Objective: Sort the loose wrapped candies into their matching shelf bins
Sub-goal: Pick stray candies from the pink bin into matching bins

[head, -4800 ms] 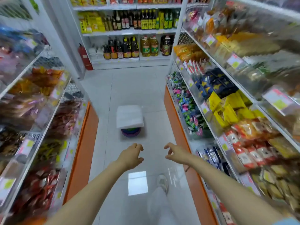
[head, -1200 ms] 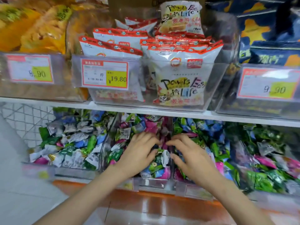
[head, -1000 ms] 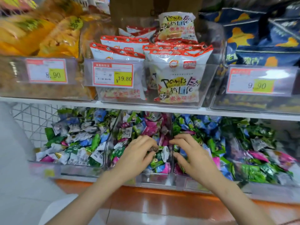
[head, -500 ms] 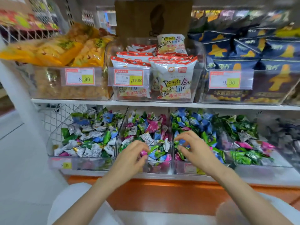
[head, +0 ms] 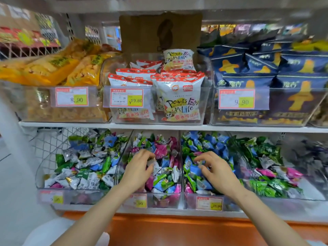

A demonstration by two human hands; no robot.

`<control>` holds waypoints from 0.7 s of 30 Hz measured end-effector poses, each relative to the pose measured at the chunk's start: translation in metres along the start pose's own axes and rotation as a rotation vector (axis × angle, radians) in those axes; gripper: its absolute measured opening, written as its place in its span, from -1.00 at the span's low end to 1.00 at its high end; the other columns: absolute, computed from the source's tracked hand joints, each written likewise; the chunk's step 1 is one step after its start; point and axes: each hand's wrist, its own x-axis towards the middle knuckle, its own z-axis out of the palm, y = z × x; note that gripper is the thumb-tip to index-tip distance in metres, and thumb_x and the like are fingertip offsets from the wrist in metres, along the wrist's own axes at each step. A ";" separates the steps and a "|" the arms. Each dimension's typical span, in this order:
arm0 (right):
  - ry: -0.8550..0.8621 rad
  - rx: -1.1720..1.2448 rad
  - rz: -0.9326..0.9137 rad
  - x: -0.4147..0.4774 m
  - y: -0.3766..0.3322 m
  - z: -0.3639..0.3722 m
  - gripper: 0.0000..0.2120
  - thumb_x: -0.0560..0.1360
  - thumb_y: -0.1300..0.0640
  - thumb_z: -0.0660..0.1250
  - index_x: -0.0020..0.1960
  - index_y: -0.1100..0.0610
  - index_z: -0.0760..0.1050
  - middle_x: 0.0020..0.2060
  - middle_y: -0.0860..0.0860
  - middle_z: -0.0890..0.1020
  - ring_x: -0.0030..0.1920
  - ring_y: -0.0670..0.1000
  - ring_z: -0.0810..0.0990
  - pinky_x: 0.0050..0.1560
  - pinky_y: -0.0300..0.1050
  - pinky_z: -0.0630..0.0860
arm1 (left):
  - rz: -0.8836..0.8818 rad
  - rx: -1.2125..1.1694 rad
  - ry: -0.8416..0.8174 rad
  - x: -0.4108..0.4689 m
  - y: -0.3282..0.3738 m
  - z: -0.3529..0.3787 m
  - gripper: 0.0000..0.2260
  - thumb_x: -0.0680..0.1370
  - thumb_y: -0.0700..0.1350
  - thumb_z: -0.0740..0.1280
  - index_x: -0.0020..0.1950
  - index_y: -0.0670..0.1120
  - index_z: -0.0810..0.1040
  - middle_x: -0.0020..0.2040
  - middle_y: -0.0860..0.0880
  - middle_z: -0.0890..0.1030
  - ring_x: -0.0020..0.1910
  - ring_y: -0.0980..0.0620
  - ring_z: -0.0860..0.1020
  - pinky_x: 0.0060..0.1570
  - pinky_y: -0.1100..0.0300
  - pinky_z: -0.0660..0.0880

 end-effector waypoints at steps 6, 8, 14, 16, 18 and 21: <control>0.063 0.041 0.075 0.002 0.014 0.002 -0.84 0.51 0.20 0.32 0.02 -0.02 0.56 -0.06 -0.16 0.54 -0.17 -0.12 0.55 -0.09 -0.17 0.48 | -0.001 -0.033 0.011 0.026 -0.008 0.010 -0.74 0.57 -0.15 0.26 0.26 -0.09 0.45 0.28 -0.03 0.42 0.26 0.01 0.41 0.09 0.21 0.36; 0.077 0.034 0.082 0.004 0.014 -0.004 -0.83 0.51 0.21 0.32 0.03 -0.01 0.56 -0.12 -0.23 0.51 -0.21 -0.15 0.53 -0.14 -0.22 0.45 | 0.036 -0.067 0.025 0.031 -0.003 0.009 -0.76 0.56 -0.15 0.27 0.23 -0.09 0.48 0.24 -0.02 0.45 0.23 0.02 0.43 0.07 0.23 0.36; 0.159 -0.058 0.146 0.007 0.027 -0.031 -0.83 0.50 0.22 0.34 0.06 0.07 0.60 -0.06 -0.06 0.58 -0.22 -0.22 0.49 -0.16 -0.36 0.37 | 0.143 -0.118 0.084 0.025 0.011 -0.005 -0.81 0.57 -0.11 0.26 0.18 -0.04 0.51 0.15 0.09 0.46 0.15 0.17 0.40 0.01 0.31 0.27; 0.173 -0.043 0.175 0.003 0.029 -0.037 -0.84 0.50 0.22 0.34 0.05 0.08 0.60 -0.03 -0.03 0.61 -0.14 -0.08 0.56 -0.05 -0.16 0.48 | 0.147 -0.128 0.102 0.020 0.012 -0.009 -0.83 0.57 -0.11 0.26 0.15 -0.02 0.52 0.10 0.12 0.45 0.09 0.21 0.38 -0.02 0.29 0.29; 0.172 -0.030 0.191 0.000 0.027 -0.039 -0.85 0.50 0.22 0.34 0.05 0.09 0.59 -0.04 -0.02 0.63 -0.11 -0.03 0.57 -0.02 -0.06 0.51 | 0.161 -0.151 0.105 0.018 0.014 -0.009 -0.85 0.56 -0.14 0.28 0.11 -0.02 0.53 0.07 0.13 0.46 0.06 0.21 0.40 -0.01 0.27 0.33; 0.115 -0.041 0.173 0.000 0.020 -0.031 -0.84 0.50 0.18 0.36 0.07 0.07 0.58 -0.04 -0.05 0.62 -0.19 -0.17 0.54 -0.14 -0.31 0.43 | 0.179 -0.196 0.050 0.013 0.018 -0.003 -0.85 0.55 -0.15 0.30 0.10 -0.02 0.53 0.04 0.15 0.47 0.08 0.19 0.45 0.07 0.24 0.37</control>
